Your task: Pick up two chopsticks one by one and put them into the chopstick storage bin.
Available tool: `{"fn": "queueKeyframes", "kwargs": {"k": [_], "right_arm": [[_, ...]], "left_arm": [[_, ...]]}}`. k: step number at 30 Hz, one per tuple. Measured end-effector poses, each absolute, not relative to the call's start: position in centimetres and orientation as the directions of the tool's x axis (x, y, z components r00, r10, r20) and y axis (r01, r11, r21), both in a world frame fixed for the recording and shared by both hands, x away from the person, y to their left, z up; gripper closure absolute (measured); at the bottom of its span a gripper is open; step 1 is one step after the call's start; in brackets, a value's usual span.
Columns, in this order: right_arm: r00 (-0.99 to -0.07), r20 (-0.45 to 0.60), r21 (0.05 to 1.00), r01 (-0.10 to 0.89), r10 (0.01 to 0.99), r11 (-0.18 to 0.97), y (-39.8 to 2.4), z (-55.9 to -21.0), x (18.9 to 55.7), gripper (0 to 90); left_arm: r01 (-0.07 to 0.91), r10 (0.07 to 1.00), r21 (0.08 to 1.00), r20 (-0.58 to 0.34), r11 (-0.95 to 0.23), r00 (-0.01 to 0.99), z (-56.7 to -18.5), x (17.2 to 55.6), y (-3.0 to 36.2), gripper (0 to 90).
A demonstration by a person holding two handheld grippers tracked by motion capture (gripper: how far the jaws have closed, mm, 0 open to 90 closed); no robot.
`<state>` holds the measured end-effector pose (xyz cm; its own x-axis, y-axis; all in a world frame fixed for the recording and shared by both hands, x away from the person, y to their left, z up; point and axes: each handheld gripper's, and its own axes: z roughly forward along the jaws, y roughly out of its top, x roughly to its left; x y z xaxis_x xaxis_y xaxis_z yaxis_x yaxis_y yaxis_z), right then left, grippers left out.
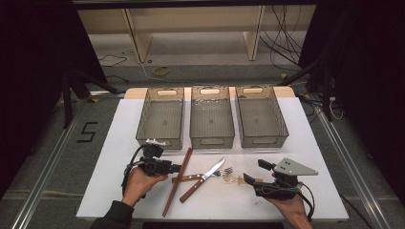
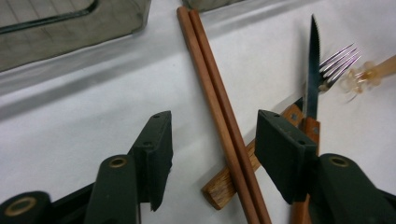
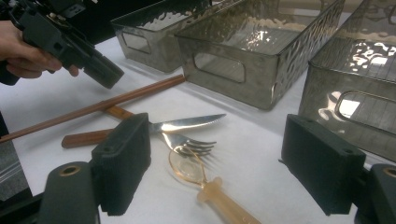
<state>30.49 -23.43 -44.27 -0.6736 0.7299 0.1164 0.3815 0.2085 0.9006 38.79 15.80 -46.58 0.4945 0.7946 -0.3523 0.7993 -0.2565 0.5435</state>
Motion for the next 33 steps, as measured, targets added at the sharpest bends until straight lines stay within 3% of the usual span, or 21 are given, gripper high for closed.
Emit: {"fn": "queueKeyframes", "kwargs": {"k": [33], "right_arm": [[-0.681,0.118,0.896,0.386,0.723,0.218,-23.4,-44.3,30.6,25.6]], "left_arm": [[0.798,0.784,0.488,-0.310,-0.354,0.537,-48.0,39.3,14.3,74.6]]}}
